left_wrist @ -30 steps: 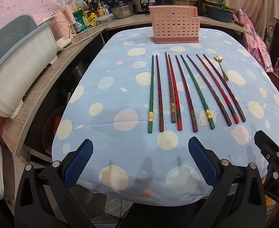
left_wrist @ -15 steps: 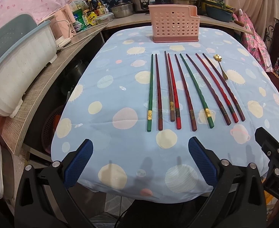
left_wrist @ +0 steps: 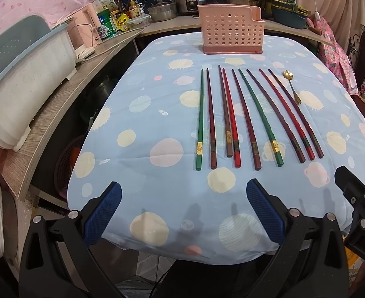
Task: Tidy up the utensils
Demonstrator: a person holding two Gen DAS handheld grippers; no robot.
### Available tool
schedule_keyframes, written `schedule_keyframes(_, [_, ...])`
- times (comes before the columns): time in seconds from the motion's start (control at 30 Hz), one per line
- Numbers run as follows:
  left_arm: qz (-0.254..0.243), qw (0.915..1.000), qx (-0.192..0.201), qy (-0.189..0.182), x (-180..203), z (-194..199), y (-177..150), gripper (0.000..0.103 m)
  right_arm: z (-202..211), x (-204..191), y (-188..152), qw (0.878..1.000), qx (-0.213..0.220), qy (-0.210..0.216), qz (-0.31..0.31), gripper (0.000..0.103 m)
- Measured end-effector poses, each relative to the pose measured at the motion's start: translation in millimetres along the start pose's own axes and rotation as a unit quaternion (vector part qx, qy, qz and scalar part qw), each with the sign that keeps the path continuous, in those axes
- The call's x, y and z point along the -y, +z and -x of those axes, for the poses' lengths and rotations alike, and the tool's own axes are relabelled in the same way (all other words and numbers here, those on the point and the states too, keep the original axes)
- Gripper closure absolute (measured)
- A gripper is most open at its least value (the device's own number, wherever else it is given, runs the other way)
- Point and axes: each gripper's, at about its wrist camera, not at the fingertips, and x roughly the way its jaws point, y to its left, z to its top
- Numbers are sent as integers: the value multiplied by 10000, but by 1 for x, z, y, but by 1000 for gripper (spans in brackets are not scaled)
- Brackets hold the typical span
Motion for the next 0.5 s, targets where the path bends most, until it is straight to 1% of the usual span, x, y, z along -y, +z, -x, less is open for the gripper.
schedule_keyframes(0.5, [24,10000,28,56,-4,1,-2,7,-2,-6,-1,10000,4,14,32,7])
